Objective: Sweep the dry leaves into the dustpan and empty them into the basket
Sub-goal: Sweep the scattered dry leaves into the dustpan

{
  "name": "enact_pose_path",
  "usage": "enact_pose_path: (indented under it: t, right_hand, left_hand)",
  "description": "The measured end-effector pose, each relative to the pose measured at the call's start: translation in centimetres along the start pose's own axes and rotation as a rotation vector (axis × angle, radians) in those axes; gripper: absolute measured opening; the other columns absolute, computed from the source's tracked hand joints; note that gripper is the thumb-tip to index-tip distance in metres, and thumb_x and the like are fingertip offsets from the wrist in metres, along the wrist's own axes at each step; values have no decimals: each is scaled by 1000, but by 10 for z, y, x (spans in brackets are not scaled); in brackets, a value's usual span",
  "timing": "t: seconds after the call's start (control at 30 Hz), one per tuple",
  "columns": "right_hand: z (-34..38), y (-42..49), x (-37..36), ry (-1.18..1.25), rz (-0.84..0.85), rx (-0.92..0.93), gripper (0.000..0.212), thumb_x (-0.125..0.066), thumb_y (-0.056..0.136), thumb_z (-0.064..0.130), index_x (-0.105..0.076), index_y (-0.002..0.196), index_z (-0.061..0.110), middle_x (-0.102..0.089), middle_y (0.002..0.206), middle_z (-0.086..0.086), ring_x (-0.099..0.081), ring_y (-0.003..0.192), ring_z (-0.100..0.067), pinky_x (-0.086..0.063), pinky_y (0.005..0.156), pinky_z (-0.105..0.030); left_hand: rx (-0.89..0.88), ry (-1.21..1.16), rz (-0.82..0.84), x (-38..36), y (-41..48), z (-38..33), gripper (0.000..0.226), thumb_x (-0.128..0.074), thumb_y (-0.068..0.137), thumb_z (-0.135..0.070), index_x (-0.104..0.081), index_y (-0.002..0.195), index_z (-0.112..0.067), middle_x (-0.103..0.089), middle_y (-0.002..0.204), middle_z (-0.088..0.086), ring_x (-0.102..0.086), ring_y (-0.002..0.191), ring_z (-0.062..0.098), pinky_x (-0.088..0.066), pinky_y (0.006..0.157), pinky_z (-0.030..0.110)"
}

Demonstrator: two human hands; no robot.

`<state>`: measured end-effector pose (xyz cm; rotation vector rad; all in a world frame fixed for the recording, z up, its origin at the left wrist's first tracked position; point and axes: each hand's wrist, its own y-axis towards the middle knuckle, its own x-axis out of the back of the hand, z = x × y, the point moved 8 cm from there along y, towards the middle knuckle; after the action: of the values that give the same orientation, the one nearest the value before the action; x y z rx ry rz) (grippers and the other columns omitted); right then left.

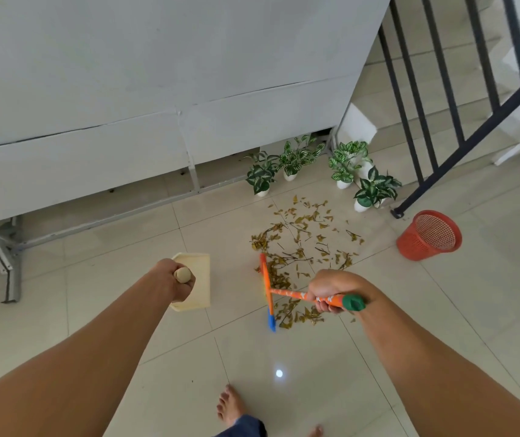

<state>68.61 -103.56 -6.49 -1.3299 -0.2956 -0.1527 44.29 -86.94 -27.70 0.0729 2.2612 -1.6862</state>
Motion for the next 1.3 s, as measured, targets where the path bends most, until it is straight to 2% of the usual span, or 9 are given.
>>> enact_pose_path:
  t: [0.03, 0.1, 0.2, 0.33, 0.4, 0.67, 1.0, 1.1, 1.3]
  right_hand:
    - [4, -3, 2, 4, 6, 2, 17, -47, 96, 10, -48, 112, 5, -56, 72, -1, -46, 44, -3, -39, 39, -15]
    - [14, -5, 6, 26, 14, 13, 14, -49, 97, 13, -48, 109, 5, -55, 72, -3, -46, 44, -3, -39, 38, -15]
    - [34, 4, 0, 106, 29, 41, 10, -49, 98, 15, -51, 102, 6, -53, 71, -2, -45, 43, -2, -37, 36, -14]
    - [51, 25, -21, 299, 59, 48, 17, -44, 97, 10, -51, 112, 5, -52, 67, -2, -43, 43, -3, -35, 35, -14]
    - [54, 25, -28, 344, 72, 62, 14, -40, 98, 7, -53, 96, 8, -52, 60, 2, -39, 45, -3, -33, 36, -14]
    - [45, 10, 0, 249, -59, 61, 18, -40, 99, 6, -56, 90, 9, -51, 68, 4, -40, 48, -5, -35, 33, -13]
    - [75, 54, -2, 465, 50, 90, 26, -46, 93, 11, -54, 118, 7, -53, 66, -2, -45, 40, -4, -37, 34, -17]
    - [75, 54, 7, 414, 17, 121, 18, -38, 96, 5, -55, 99, 7, -51, 70, -3, -43, 40, -4, -36, 34, -15]
    - [63, 50, 52, 256, 29, 123, 13, -41, 97, 7, -53, 94, 9, -51, 67, -2, -44, 39, -4, -36, 34, -16]
  left_hand:
    - [-85, -182, -30, -65, -88, -73, 20, -38, 100, -16, -54, 104, -4, -51, 93, 9, -49, 61, 13, -48, 44, 18]
    - [-22, -163, -247, -76, -162, -119, 19, -44, 91, 7, -52, 102, -6, -48, 92, 6, -42, 52, 11, -38, 34, 11]
    - [35, -117, -240, -69, -167, -104, 22, -45, 91, 8, -51, 105, -7, -48, 100, 5, -41, 51, 11, -38, 34, 12]
    - [-39, -55, -297, -60, -163, -124, 19, -44, 92, 7, -50, 104, -6, -47, 86, 5, -40, 50, 10, -38, 34, 11]
    - [-21, -61, -263, -58, -167, -124, 19, -43, 92, 7, -50, 104, -6, -45, 81, 5, -39, 50, 9, -38, 34, 11]
    - [2, -51, -269, -56, -157, -130, 20, -39, 90, 9, -48, 95, -8, -43, 73, 2, -36, 47, 8, -34, 34, 9]
    - [-17, -92, -254, -73, -173, -122, 16, -42, 95, 7, -49, 83, 0, -45, 71, 7, -35, 22, 11, -34, 29, 11]
    - [-20, -126, -247, -79, -175, -119, 14, -43, 95, 7, -51, 86, 0, -46, 73, 7, -36, 21, 12, -36, 29, 12]
    - [-16, -167, -252, -105, -171, -114, 15, -43, 95, 6, -52, 85, -1, -47, 74, 7, -35, 22, 12, -36, 30, 10]
